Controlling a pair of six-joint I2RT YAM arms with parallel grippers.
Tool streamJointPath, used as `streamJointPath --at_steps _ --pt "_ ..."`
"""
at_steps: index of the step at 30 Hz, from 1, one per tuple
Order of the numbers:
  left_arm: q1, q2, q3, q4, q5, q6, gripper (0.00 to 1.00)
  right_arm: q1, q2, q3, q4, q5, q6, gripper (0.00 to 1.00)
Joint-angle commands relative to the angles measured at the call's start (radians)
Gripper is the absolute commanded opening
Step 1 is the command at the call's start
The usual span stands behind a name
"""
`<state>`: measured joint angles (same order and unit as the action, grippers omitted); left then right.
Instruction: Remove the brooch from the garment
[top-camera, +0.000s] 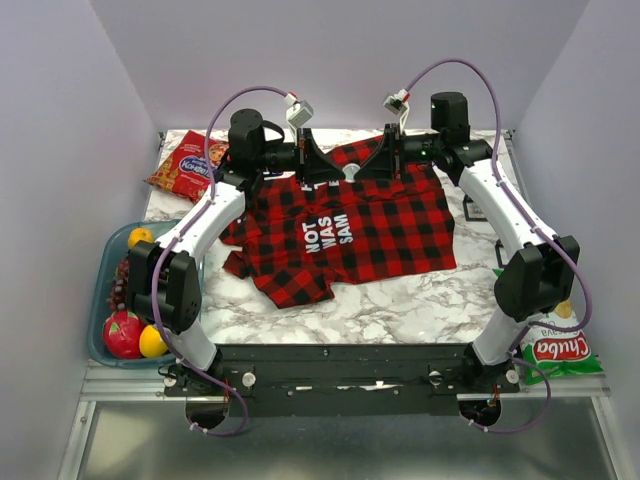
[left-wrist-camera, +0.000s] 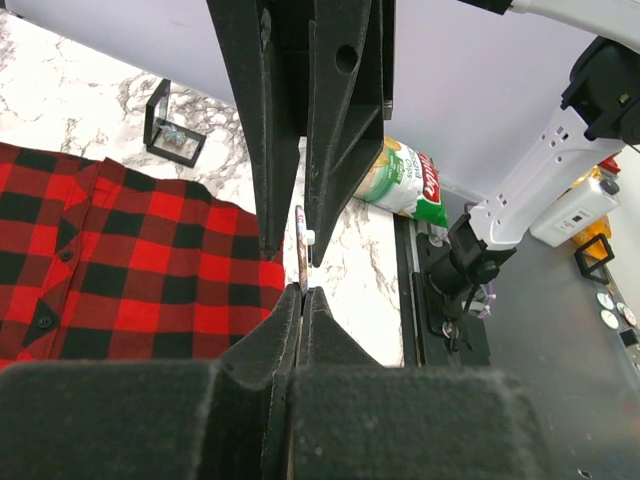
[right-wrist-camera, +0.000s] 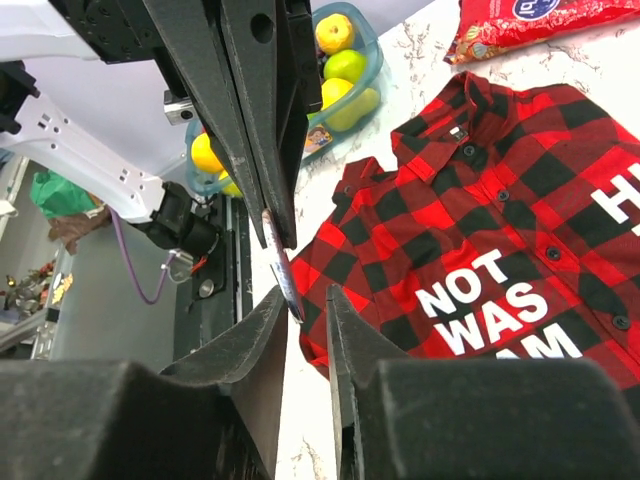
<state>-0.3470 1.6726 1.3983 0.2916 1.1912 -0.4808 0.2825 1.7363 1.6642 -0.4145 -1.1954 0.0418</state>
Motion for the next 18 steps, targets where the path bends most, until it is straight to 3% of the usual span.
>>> streamJointPath --at_steps 1,4,6,9,12,16,18 --pt "0.002 0.015 0.001 0.029 0.036 -0.012 0.0 0.006 0.014 0.04 0.0 -0.024 0.004 0.28" --pt "0.002 0.018 0.004 0.024 0.021 -0.01 0.0 0.006 0.016 0.042 0.005 -0.027 0.001 0.14" --pt "0.003 0.021 0.008 0.003 0.004 0.013 0.11 0.006 0.012 0.039 0.002 -0.018 -0.003 0.04" --pt "0.016 0.026 0.016 -0.057 -0.042 0.042 0.29 -0.006 0.0 0.026 -0.039 0.022 -0.032 0.0" --pt "0.031 0.021 0.018 -0.098 -0.071 0.063 0.36 -0.029 -0.023 0.049 -0.214 0.124 -0.221 0.0" --pt "0.049 -0.005 0.018 -0.289 -0.142 0.211 0.4 -0.08 -0.073 0.042 -0.472 0.317 -0.623 0.0" --pt "0.049 -0.025 0.008 -0.363 -0.2 0.307 0.43 -0.117 -0.084 0.032 -0.607 0.459 -0.721 0.0"
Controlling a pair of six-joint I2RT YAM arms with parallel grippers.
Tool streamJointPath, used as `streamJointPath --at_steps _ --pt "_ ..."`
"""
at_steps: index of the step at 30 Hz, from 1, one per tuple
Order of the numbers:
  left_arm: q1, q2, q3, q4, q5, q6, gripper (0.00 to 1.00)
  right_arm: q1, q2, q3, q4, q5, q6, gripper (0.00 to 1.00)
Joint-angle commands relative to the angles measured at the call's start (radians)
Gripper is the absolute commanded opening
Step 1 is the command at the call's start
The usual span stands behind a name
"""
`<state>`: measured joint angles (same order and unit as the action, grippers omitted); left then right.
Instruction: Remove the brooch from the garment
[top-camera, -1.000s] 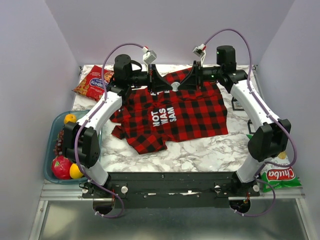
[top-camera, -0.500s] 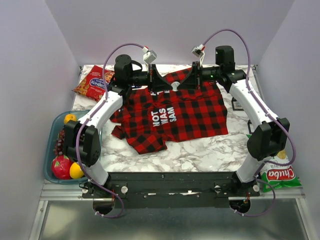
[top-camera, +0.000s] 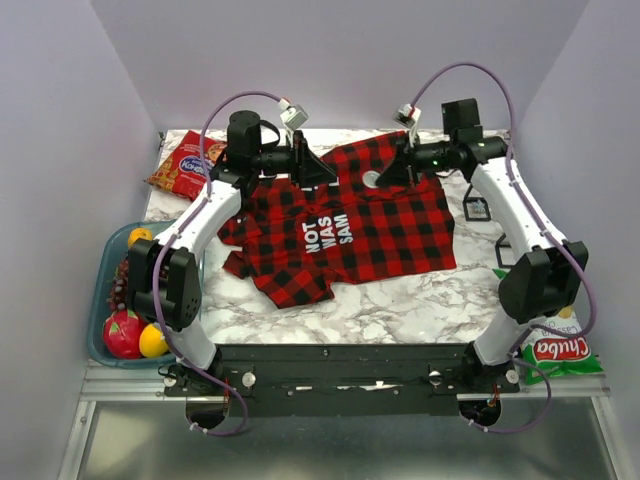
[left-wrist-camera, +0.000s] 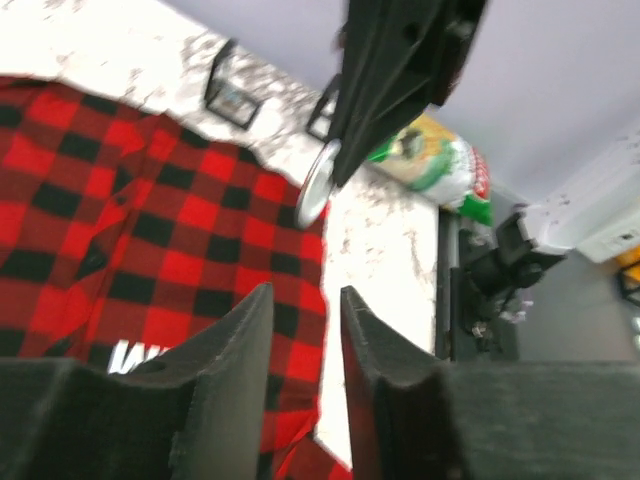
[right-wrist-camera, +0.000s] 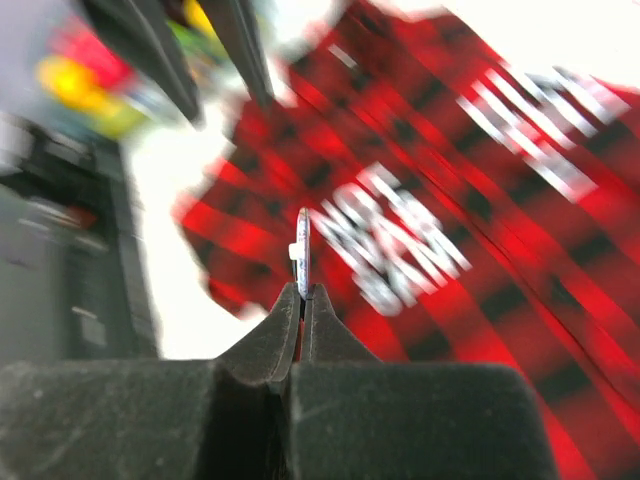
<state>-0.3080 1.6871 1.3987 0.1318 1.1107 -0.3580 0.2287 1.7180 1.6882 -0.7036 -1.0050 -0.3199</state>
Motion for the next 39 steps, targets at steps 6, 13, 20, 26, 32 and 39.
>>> streamJointPath --at_steps 6,13,20,26,32,39 --pt "0.01 -0.076 -0.044 -0.334 -0.262 0.301 0.47 -0.221 -0.136 -0.152 -0.425 0.658 -0.514 0.0" --pt "0.01 -0.06 -0.04 -0.351 -0.279 0.309 0.47 -0.348 -0.248 -0.395 -0.297 1.0 -0.703 0.0" --pt "0.009 0.014 0.036 -0.353 -0.262 0.275 0.48 -0.538 -0.265 -0.524 -0.113 1.038 -0.861 0.0" --pt "0.009 0.022 0.056 -0.359 -0.272 0.278 0.48 -0.666 -0.264 -0.568 0.005 0.899 -0.95 0.02" --pt "0.009 -0.004 0.039 -0.383 -0.29 0.303 0.51 -0.667 -0.296 -0.645 0.136 0.826 -1.004 0.03" --pt "0.006 -0.026 0.014 -0.403 -0.316 0.333 0.52 -0.667 -0.319 -0.707 0.207 0.775 -1.117 0.04"
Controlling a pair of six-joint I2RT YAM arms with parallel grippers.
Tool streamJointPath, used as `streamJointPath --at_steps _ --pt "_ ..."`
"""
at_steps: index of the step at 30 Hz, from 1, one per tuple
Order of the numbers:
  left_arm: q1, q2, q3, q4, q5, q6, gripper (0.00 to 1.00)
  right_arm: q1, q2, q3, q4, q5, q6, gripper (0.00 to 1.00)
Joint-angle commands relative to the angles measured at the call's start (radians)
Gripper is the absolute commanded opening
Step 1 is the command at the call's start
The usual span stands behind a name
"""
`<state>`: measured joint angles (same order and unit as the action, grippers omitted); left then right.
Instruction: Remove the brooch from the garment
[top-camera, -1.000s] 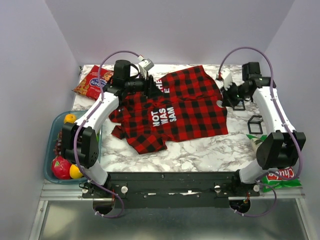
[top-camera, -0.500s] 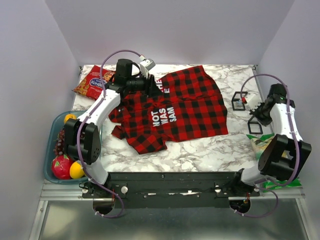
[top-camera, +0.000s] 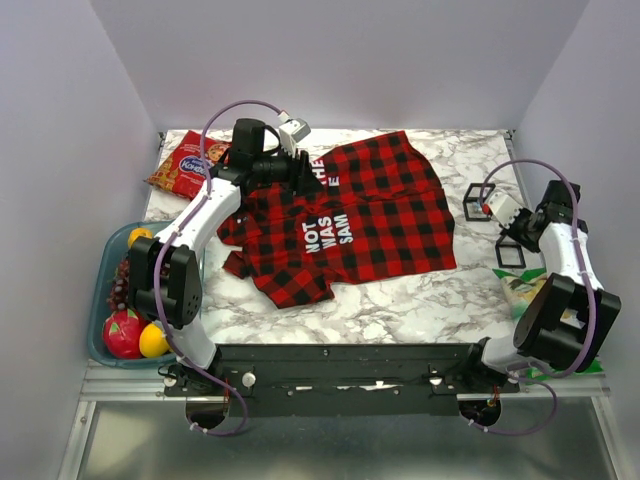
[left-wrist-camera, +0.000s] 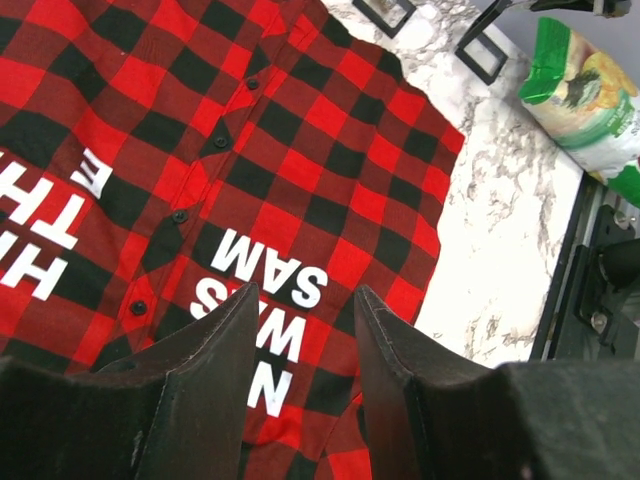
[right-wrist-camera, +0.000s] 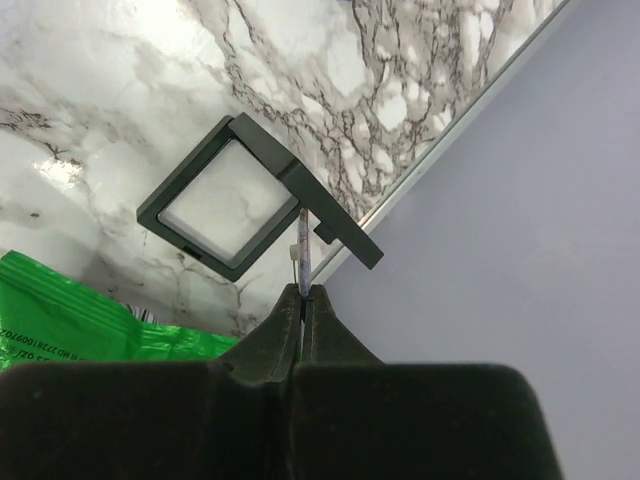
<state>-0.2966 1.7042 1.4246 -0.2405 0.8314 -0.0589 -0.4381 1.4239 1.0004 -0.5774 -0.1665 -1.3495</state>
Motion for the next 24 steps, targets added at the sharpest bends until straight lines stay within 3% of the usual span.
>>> streamJointPath --at_steps 1,24 --pt "-0.006 -0.043 -0.013 -0.034 -0.038 0.037 0.52 -0.001 -0.022 -0.017 0.082 -0.064 -0.092 0.04" --pt "-0.009 0.035 0.028 -0.011 -0.014 0.001 0.52 0.002 0.087 -0.055 0.068 -0.042 -0.197 0.05"
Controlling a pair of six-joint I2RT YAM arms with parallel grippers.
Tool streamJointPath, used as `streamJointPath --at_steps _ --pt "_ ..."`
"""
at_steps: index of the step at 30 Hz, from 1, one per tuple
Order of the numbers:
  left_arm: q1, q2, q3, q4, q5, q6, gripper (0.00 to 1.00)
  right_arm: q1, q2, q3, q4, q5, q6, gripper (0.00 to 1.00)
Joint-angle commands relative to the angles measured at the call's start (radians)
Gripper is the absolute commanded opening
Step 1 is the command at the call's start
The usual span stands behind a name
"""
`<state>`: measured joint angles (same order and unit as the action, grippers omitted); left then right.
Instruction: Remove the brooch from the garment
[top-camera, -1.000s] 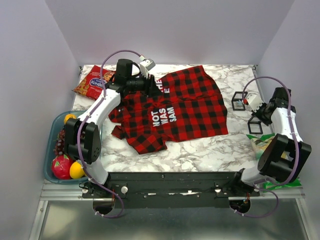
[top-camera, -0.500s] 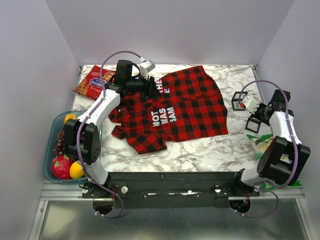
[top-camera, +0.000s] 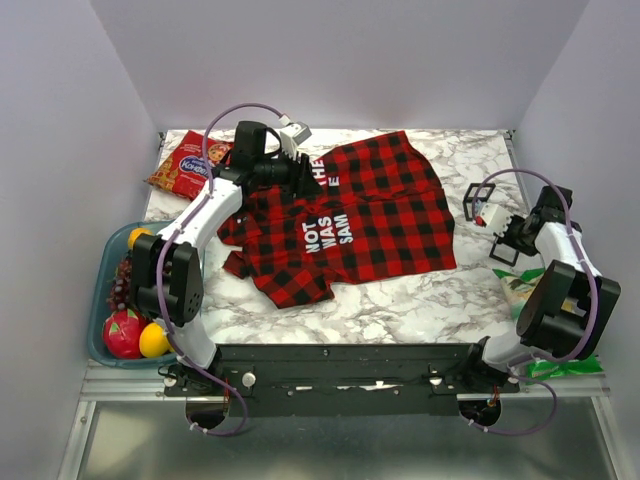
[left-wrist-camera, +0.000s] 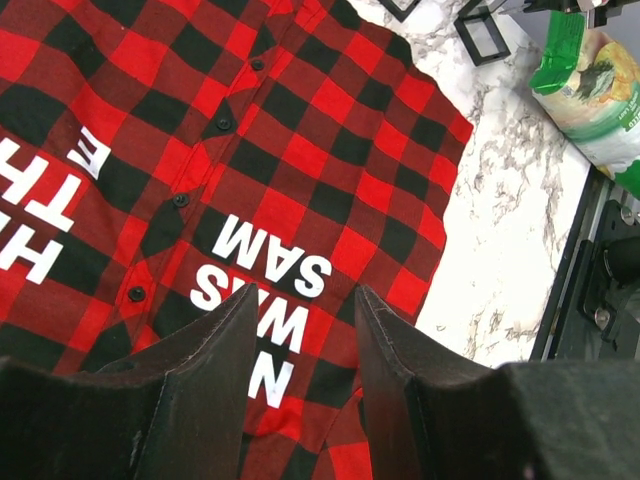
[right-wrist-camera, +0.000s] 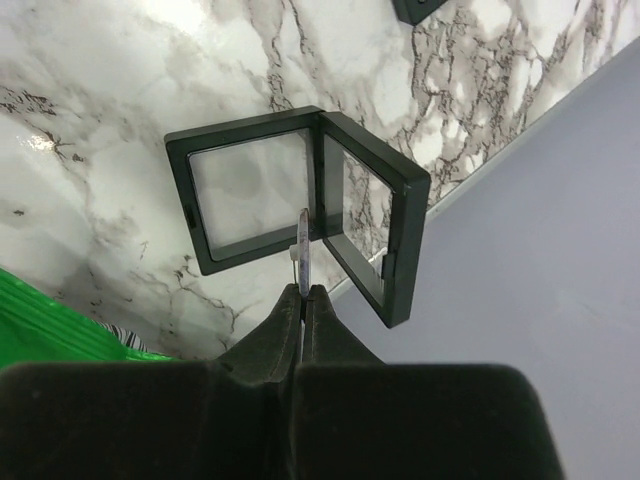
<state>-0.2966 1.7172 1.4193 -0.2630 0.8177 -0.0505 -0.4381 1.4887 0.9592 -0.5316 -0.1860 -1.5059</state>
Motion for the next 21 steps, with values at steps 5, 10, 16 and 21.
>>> streamJointPath --at_steps 5,10,16,21 --pt "-0.018 0.036 0.047 -0.004 -0.005 0.005 0.52 0.006 0.051 -0.019 0.068 -0.016 -0.065 0.05" --pt "-0.033 0.048 0.063 -0.019 -0.018 0.017 0.52 0.015 0.076 -0.017 0.081 -0.018 -0.077 0.07" --pt "-0.041 0.059 0.076 -0.031 -0.029 0.029 0.52 0.025 0.11 -0.017 0.105 -0.001 -0.076 0.07" --pt "-0.041 0.061 0.076 -0.039 -0.034 0.037 0.52 0.032 0.12 -0.031 0.119 0.014 -0.094 0.1"
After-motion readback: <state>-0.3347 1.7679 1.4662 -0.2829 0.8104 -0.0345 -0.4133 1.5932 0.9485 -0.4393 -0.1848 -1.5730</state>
